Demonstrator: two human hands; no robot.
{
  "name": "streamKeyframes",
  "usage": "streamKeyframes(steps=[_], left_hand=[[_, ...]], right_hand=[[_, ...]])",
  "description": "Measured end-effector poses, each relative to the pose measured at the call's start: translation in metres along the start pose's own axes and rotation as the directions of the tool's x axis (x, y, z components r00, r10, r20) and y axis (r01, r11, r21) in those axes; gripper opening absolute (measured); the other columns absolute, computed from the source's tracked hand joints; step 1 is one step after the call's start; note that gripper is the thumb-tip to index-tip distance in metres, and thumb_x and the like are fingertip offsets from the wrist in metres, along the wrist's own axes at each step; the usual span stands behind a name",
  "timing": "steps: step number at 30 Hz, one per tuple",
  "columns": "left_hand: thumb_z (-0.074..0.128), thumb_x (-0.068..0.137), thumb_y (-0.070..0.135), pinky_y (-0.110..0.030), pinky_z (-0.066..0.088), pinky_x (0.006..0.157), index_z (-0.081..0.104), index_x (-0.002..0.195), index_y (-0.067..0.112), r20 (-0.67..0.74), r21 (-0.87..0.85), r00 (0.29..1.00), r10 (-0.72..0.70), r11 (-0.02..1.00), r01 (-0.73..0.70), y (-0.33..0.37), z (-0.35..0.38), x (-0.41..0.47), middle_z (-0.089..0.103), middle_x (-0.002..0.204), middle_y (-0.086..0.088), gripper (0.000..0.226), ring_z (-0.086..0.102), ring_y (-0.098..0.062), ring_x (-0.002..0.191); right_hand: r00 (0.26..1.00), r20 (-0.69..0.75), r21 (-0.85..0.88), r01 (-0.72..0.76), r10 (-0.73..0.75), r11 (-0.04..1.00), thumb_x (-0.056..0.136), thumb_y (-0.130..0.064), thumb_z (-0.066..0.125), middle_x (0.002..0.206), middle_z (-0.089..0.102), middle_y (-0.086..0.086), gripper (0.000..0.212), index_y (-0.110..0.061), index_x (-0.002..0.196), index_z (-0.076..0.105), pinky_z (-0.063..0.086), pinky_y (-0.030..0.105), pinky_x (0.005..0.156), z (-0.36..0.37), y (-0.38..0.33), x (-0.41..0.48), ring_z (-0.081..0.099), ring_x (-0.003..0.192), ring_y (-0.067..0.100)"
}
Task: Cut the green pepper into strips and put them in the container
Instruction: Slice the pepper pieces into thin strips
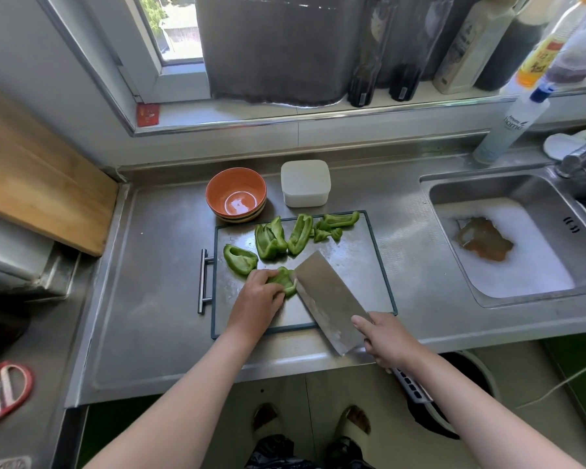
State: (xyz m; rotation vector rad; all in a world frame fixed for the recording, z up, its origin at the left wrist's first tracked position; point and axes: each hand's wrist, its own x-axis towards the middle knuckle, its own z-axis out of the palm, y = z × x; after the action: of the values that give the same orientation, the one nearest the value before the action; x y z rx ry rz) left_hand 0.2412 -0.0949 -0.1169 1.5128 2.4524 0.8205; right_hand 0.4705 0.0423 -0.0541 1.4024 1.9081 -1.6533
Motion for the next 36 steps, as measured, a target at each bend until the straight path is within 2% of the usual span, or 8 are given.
streamKeyframes(steps=[6, 12, 17, 21, 26, 28, 32, 36], left_hand=[[0.083, 0.076, 0.006, -0.020, 0.042, 0.093, 0.078, 0.084, 0.007, -0.005, -0.020, 0.999, -0.046, 0.999, 0.046, 0.001, -0.004, -0.002, 0.069, 0.113, -0.004, 0.009, 0.061, -0.018, 0.106], [0.082, 0.078, 0.011, -0.013, 0.036, 0.095, 0.080, 0.087, 0.009, 0.001, -0.046, 0.989, -0.145, 0.988, 0.145, 0.004, -0.003, -0.004, 0.069, 0.118, -0.001, 0.009, 0.060, -0.014, 0.111], [0.082, 0.079, 0.012, -0.008, 0.032, 0.095, 0.080, 0.090, 0.009, 0.017, -0.060, 0.987, -0.160, 0.985, 0.160, 0.004, -0.004, -0.005, 0.068, 0.120, -0.001, 0.011, 0.059, -0.012, 0.112], [0.080, 0.081, 0.014, -0.013, 0.035, 0.098, 0.080, 0.094, 0.010, 0.029, -0.076, 0.986, -0.167, 0.983, 0.168, 0.003, -0.005, -0.005, 0.065, 0.124, 0.000, 0.014, 0.057, -0.012, 0.115], [0.074, 0.086, 0.011, -0.022, 0.044, 0.104, 0.080, 0.099, 0.014, 0.082, -0.116, 0.991, -0.103, 0.987, 0.112, -0.006, -0.010, -0.006, 0.061, 0.130, 0.003, 0.015, 0.054, -0.006, 0.118], [0.074, 0.086, 0.011, -0.016, 0.040, 0.101, 0.080, 0.098, 0.014, 0.091, -0.115, 0.986, -0.140, 0.982, 0.150, -0.005, -0.011, -0.004, 0.062, 0.129, 0.004, 0.014, 0.054, -0.005, 0.116], [0.074, 0.085, 0.012, 0.002, 0.024, 0.094, 0.080, 0.094, 0.013, 0.068, -0.117, 0.970, -0.233, 0.964, 0.240, 0.002, -0.010, -0.001, 0.066, 0.124, 0.005, 0.011, 0.055, -0.008, 0.115], [0.074, 0.086, 0.015, -0.012, 0.029, 0.102, 0.080, 0.094, 0.014, 0.090, -0.113, 0.969, -0.230, 0.964, 0.240, -0.001, -0.011, -0.001, 0.064, 0.127, 0.005, 0.011, 0.053, -0.010, 0.120]], right_hand=[[0.995, 0.069, 0.112, -0.078, 0.071, 0.991, 0.108, -0.033, 0.043, 0.052, 0.034, -0.002, 0.024, -0.014, 0.099, 0.053, 0.026, 0.019, 0.041, 0.003, 0.001, -0.007, 0.027, 0.033, 0.008], [0.994, 0.084, 0.183, -0.079, 0.064, 0.980, 0.108, -0.033, 0.043, 0.053, 0.031, -0.001, 0.031, -0.006, 0.115, 0.056, 0.024, 0.020, 0.042, 0.010, 0.006, -0.002, 0.024, 0.035, 0.010], [0.990, 0.128, 0.204, -0.088, 0.063, 0.975, 0.108, -0.038, 0.041, 0.052, 0.033, -0.002, 0.027, -0.019, 0.116, 0.059, 0.027, 0.023, 0.044, 0.013, 0.016, -0.006, 0.023, 0.039, 0.013], [0.990, 0.125, 0.222, -0.095, 0.069, 0.970, 0.108, -0.039, 0.042, 0.053, 0.034, -0.003, 0.025, -0.019, 0.107, 0.056, 0.030, 0.022, 0.044, 0.019, 0.008, -0.004, 0.024, 0.040, 0.013], [0.988, 0.135, 0.237, -0.110, 0.080, 0.965, 0.108, -0.038, 0.040, 0.052, 0.034, -0.002, 0.025, -0.019, 0.101, 0.054, 0.030, 0.022, 0.043, 0.024, 0.007, -0.011, 0.024, 0.038, 0.013], [0.987, 0.129, 0.252, -0.127, 0.097, 0.959, 0.108, -0.038, 0.040, 0.052, 0.033, -0.002, 0.025, -0.019, 0.099, 0.053, 0.030, 0.022, 0.043, 0.030, 0.008, -0.015, 0.024, 0.038, 0.013], [0.988, 0.106, 0.299, -0.139, 0.112, 0.944, 0.108, -0.038, 0.040, 0.054, 0.032, -0.002, 0.025, -0.018, 0.103, 0.055, 0.030, 0.022, 0.044, 0.041, 0.006, -0.017, 0.024, 0.039, 0.014], [0.987, 0.106, 0.320, -0.147, 0.119, 0.936, 0.108, -0.040, 0.040, 0.055, 0.032, -0.002, 0.031, -0.015, 0.117, 0.056, 0.031, 0.023, 0.044, 0.047, 0.005, -0.018, 0.024, 0.041, 0.013]])
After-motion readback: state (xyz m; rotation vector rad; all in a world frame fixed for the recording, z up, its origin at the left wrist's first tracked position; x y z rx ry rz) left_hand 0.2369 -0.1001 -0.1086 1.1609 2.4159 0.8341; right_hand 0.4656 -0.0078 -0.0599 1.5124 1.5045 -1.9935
